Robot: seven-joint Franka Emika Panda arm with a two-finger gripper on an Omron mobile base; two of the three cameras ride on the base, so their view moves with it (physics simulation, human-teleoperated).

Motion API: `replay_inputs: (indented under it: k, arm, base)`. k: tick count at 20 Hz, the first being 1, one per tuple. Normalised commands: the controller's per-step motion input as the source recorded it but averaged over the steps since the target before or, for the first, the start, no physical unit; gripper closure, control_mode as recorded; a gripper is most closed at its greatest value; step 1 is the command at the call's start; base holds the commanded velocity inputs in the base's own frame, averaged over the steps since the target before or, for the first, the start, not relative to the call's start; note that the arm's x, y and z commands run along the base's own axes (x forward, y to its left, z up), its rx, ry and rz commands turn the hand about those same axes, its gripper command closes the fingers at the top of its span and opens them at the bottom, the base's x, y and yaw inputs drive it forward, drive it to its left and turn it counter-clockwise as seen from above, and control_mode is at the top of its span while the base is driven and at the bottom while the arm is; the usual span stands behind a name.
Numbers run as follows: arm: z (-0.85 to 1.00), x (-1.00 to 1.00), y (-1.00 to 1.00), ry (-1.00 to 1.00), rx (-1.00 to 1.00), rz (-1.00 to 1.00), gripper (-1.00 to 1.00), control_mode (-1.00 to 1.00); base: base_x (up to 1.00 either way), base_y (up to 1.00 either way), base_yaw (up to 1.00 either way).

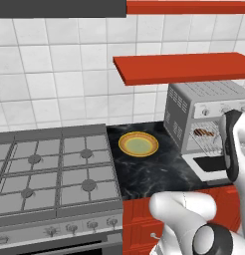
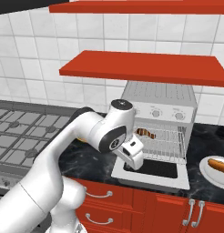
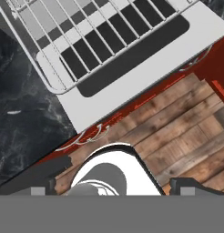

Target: Open the toaster oven door. Place the hotdog bun on the top rack in the toaster oven and place the chicken drumstick on the bottom rack.

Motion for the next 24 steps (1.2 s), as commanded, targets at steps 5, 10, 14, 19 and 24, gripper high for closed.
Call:
replay_inputs:
  k: [5, 10, 14, 19, 24]
  arm:
    - [0.00, 0.00, 0.01, 0.00, 0.00, 0.00, -1.00, -1.00]
    - [0.00, 0.00, 0.00, 0.00, 0.00, 0.00, -1.00, -1.00]
    - [0.00, 0.00, 0.00, 0.00, 0.00, 0.00, -1.00, -1.00]
    - [0.00, 0.00, 0.00, 0.00, 0.00, 0.00, -1.00, -1.00]
    - [0.00, 0.00, 0.00, 0.00, 0.00, 0.00, -1.00, -1.00]
  base:
    - [0.00, 0.00, 0.00]
    - [0.00, 0.00, 0.00]
    - [0.00, 0.00, 0.00]
    - [0.00, 0.00, 0.00]
    - [0.00, 0.00, 0.00]
